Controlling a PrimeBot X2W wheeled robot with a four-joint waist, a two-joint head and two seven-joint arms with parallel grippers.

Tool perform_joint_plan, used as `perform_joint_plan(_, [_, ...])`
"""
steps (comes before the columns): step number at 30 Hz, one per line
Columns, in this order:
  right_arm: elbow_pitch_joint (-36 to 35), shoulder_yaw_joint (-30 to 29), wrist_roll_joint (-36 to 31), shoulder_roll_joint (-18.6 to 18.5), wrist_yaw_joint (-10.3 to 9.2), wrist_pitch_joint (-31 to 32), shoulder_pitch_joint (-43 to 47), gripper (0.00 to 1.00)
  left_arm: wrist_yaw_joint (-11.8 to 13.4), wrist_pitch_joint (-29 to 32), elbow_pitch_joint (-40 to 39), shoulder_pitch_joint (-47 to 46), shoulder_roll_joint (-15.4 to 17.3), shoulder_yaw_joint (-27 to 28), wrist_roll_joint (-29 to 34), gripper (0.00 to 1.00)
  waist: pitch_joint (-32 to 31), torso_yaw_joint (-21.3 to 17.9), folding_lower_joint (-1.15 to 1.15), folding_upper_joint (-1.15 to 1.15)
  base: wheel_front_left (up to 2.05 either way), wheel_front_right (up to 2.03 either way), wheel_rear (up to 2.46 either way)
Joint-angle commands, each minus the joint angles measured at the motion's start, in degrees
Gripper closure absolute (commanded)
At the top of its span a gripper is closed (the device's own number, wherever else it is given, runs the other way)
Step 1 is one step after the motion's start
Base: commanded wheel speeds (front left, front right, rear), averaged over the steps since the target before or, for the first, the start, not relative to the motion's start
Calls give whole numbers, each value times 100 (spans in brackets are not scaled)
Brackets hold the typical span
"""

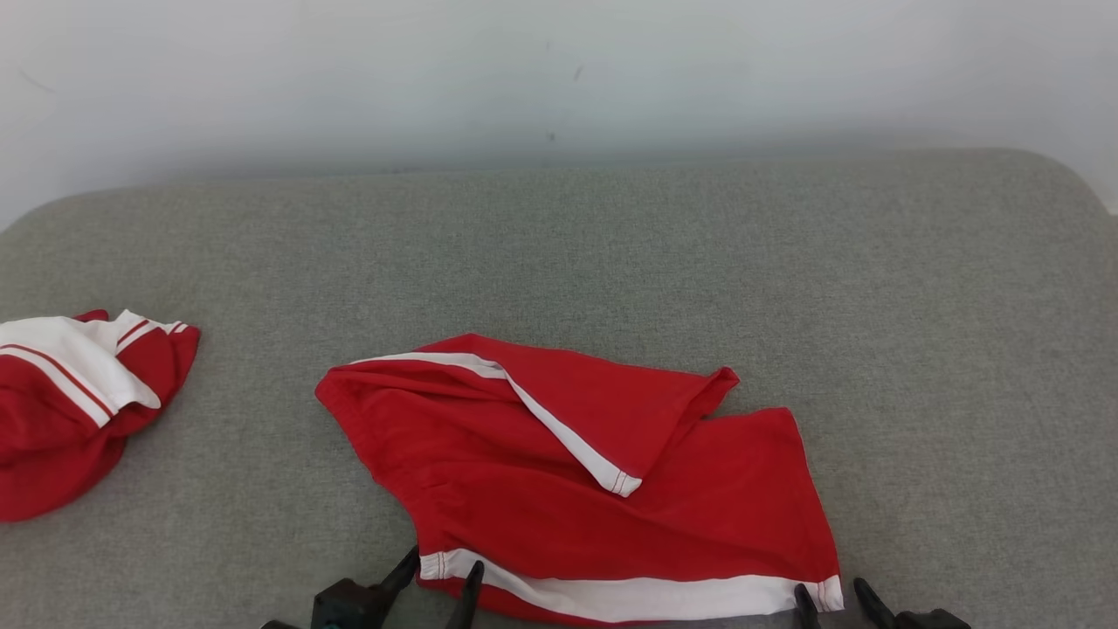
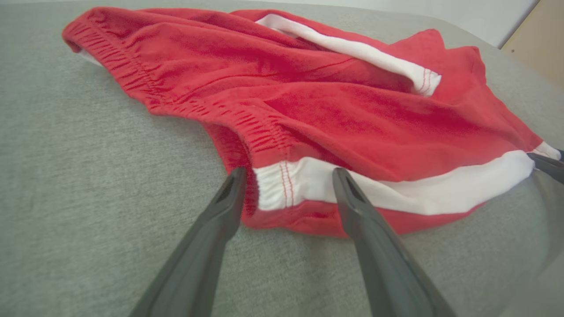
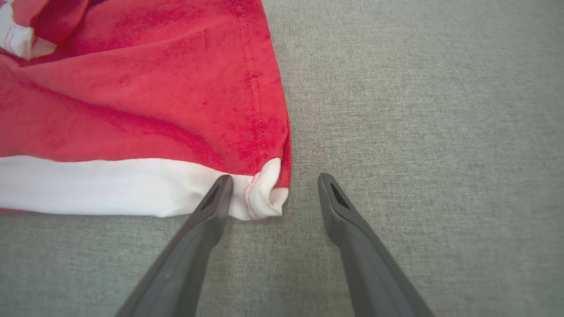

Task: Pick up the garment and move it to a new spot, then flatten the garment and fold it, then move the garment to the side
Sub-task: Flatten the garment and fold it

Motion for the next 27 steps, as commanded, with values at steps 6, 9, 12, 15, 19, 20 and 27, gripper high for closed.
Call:
perform_joint_plan(6, [251, 300, 227, 146, -12, 11, -158, 100, 10, -5, 147, -258, 46, -246, -177, 100, 103, -39, -1, 0, 0, 0, 0])
perform_joint_plan(9, [319, 446, 372, 152, -13, 18, -203, 100, 10, -5, 89, -247, 41, -230, -245, 100, 68, -48, -1, 0, 0, 0, 0])
perform_joint_plan(12, [142, 525, 549, 170, -13, -1, -198, 100, 10, -5, -41, -80, 44, -139, -278, 100, 22, -42, -1, 0, 0, 0, 0])
perform_joint_plan(15, [-202, 473, 842, 171, -13, -4, -176, 100, 10, -5, -280, -5, 71, -96, -318, 100, 12, -15, -1, 0, 0, 0, 0])
perform_joint_plan(19, [-671, 657, 992, 21, -13, -6, -440, 100, 10, -5, -657, -307, 213, 18, -275, 100, 69, -30, -1, 0, 0, 0, 0])
perform_joint_plan(20, [-671, 657, 992, 21, -13, -6, -440, 100, 10, -5, -657, -307, 213, 18, -275, 100, 69, -30, -1, 0, 0, 0, 0])
perform_joint_plan(27, [-1145, 988, 1493, -445, -13, 187, -2253, 100, 10, 0, -972, -2205, 721, -116, -651, 100, 692, -226, -1, 0, 0, 0, 0])
